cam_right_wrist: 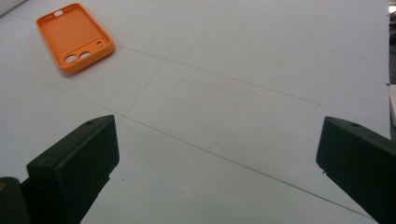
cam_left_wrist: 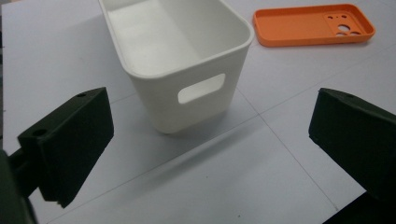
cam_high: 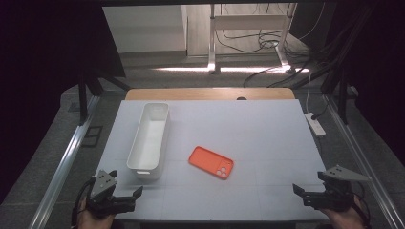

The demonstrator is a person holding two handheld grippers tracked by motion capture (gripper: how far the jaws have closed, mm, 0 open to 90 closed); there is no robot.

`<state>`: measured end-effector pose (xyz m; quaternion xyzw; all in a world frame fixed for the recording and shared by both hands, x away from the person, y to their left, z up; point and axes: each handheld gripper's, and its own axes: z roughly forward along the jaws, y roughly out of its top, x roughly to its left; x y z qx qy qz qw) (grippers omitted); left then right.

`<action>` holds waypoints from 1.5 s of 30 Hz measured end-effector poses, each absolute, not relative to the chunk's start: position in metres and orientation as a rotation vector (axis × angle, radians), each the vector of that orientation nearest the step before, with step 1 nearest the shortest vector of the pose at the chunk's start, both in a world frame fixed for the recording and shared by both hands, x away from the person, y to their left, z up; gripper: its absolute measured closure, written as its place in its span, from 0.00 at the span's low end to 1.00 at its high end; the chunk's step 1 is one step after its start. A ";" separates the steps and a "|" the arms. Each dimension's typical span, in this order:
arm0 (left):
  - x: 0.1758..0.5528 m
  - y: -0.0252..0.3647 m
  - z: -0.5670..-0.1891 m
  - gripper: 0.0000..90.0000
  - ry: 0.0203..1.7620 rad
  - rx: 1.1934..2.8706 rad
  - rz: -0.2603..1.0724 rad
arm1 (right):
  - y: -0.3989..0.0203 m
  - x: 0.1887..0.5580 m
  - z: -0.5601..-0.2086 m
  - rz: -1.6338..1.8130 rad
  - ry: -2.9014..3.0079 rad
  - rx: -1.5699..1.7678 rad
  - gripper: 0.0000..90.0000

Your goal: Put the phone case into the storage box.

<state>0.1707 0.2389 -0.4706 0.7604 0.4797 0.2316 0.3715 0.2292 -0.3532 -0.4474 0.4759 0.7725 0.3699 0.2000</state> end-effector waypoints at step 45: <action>0.171 0.241 -0.471 0.01 1.183 1.950 0.555 | -0.338 0.246 -0.443 1.070 2.303 1.239 0.00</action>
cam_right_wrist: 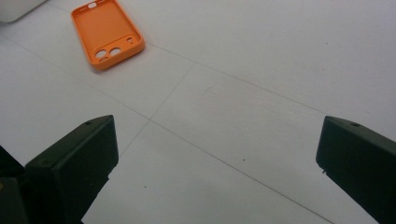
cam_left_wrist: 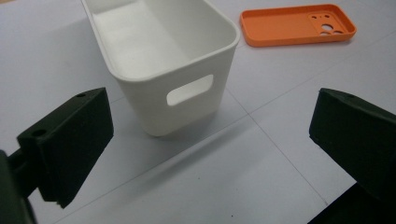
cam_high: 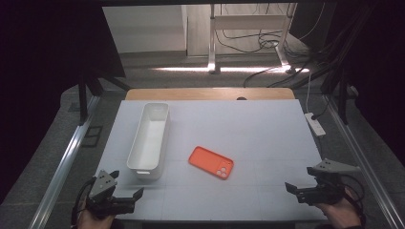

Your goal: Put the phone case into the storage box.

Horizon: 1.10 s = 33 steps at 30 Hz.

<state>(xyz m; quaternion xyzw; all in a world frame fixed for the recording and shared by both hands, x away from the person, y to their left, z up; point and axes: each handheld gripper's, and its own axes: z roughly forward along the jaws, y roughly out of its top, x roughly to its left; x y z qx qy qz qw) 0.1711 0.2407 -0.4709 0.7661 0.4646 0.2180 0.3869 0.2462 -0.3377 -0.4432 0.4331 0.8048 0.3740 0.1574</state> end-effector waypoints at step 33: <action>0.172 0.239 -0.471 0.01 1.173 1.968 0.559 | -0.298 0.274 -0.441 1.103 2.409 1.146 0.00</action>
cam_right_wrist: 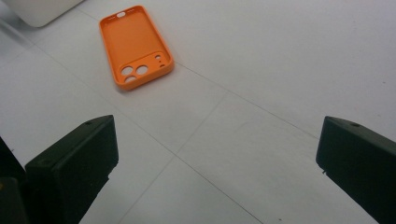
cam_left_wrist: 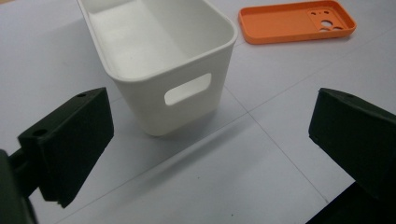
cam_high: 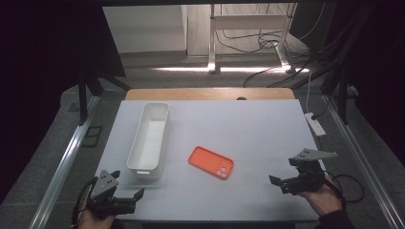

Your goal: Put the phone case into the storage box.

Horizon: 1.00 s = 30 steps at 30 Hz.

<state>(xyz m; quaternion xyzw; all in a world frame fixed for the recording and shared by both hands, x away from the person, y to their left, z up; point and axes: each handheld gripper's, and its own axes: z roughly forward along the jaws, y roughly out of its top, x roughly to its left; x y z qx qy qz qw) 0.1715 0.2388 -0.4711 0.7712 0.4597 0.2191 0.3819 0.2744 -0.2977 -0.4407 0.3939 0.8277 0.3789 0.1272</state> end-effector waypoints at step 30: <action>0.172 0.239 -0.471 0.01 1.165 1.969 0.555 | -0.257 0.299 -0.446 1.058 2.491 1.105 0.00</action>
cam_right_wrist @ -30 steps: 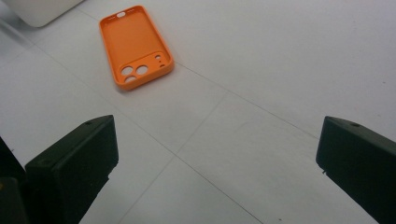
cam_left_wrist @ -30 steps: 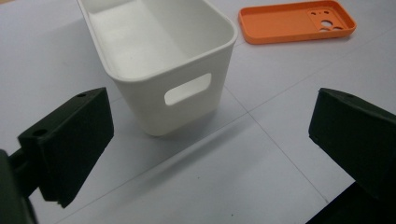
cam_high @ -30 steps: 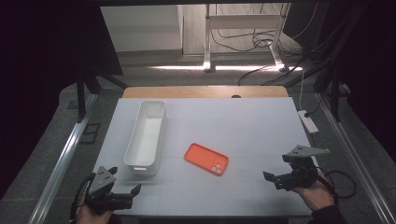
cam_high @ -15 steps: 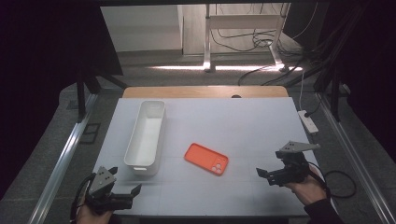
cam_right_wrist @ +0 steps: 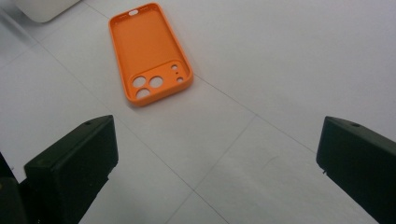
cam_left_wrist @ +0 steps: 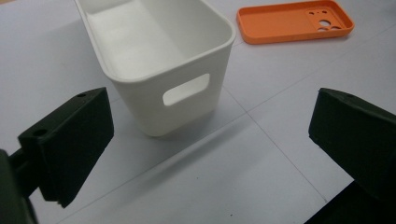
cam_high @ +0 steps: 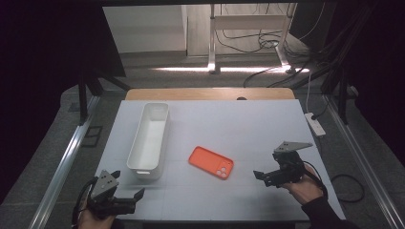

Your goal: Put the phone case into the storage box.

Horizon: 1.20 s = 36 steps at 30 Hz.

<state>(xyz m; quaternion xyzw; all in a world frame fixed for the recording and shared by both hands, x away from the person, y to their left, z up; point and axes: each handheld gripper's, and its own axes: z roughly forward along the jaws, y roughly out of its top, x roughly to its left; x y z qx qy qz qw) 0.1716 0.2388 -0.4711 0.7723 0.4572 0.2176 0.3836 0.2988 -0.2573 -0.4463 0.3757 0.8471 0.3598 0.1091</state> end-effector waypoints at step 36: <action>0.172 0.239 -0.471 0.01 1.160 1.975 0.550 | -0.192 0.330 -0.452 0.959 2.591 1.069 0.00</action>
